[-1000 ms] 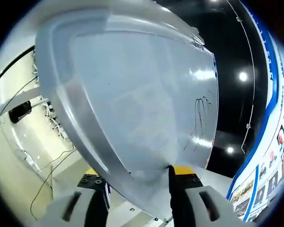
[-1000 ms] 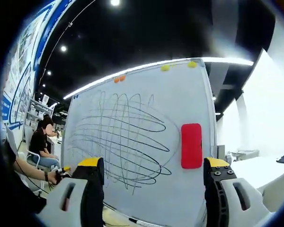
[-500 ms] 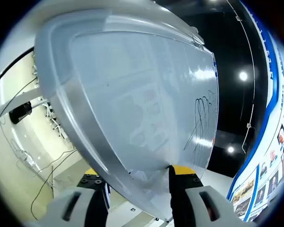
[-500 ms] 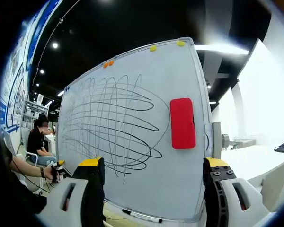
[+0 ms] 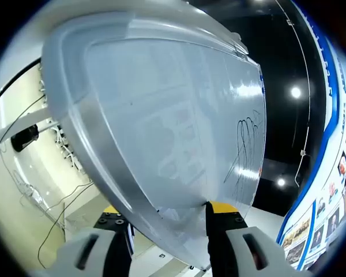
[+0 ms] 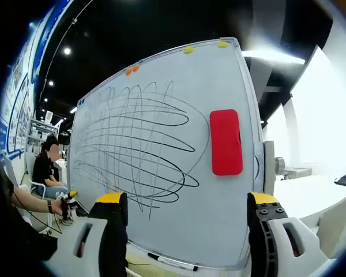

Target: Wipe the writing off the whiteboard with the eraser

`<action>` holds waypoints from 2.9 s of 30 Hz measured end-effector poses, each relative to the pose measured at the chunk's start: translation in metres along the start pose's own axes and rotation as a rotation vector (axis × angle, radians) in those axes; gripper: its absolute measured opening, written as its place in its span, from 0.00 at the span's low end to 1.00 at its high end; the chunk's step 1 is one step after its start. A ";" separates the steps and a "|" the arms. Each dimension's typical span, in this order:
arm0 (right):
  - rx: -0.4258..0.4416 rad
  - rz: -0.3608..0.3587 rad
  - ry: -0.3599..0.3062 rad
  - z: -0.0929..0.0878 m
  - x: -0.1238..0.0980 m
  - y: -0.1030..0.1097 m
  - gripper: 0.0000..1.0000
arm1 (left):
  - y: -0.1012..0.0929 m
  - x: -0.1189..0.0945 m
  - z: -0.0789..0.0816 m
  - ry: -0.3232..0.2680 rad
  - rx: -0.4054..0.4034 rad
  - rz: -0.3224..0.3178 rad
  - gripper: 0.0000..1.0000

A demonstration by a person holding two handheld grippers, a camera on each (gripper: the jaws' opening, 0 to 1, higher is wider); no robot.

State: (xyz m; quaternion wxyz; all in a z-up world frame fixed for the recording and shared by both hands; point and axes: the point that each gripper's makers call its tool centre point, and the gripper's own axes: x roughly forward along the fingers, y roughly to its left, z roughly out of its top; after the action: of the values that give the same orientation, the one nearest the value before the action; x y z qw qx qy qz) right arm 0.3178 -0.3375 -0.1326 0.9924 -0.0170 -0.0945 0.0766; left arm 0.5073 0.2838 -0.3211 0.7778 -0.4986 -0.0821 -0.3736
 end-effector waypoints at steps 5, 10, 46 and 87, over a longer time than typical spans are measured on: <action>0.001 -0.006 -0.005 0.002 -0.002 -0.001 0.85 | 0.005 0.001 0.003 -0.001 0.002 -0.002 0.51; 0.005 -0.005 -0.008 0.003 -0.003 -0.001 0.85 | 0.004 0.000 0.002 -0.007 0.007 -0.004 0.51; 0.008 -0.007 0.011 -0.003 0.007 -0.003 0.85 | 0.002 -0.001 0.002 -0.009 0.013 -0.003 0.52; -0.018 -0.127 -0.071 0.020 0.049 -0.026 0.85 | 0.016 0.001 0.009 -0.012 0.023 0.000 0.52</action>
State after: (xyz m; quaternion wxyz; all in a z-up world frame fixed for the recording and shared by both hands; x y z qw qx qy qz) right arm 0.3653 -0.3548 -0.1028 0.9911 -0.0171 -0.1312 0.0130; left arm 0.5207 0.2937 -0.3274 0.7830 -0.4918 -0.0909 -0.3699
